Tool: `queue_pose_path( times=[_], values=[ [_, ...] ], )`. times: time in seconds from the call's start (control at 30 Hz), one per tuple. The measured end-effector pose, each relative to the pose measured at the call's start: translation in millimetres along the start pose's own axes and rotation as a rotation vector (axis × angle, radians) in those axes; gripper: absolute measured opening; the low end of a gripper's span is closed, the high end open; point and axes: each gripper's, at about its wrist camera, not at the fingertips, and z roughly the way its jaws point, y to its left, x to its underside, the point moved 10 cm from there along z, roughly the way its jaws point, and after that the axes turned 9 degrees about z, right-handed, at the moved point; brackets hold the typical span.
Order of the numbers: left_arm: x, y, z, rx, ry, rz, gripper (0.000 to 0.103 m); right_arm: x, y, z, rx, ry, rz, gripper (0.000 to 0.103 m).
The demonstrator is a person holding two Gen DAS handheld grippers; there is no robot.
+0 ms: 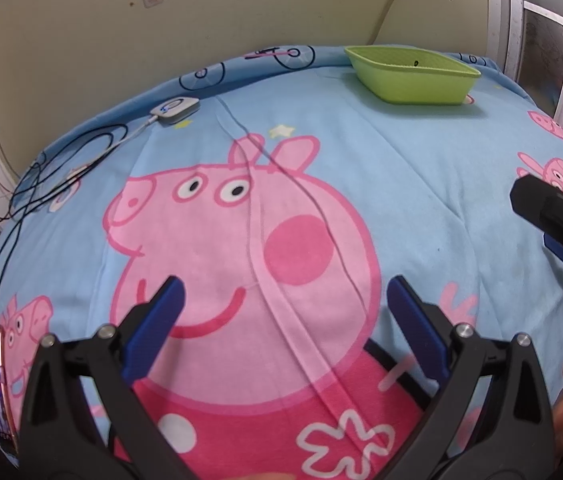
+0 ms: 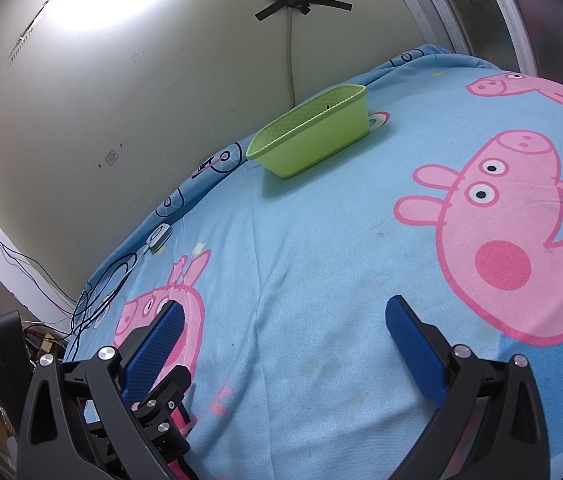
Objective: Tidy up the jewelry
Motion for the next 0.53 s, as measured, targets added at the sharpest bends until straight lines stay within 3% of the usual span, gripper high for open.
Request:
queue_pose_path(
  times=[0.2, 0.53],
  values=[
    [-4, -4, -5, 0.012, -0.031, 0.023, 0.097, 0, 0, 0, 0.000, 0.000, 0.000, 0.082],
    [0, 1, 6, 0.039, 0.026, -0.007, 0.097, 3, -1, -2, 0.002, -0.003, 0.002, 0.082]
  ],
)
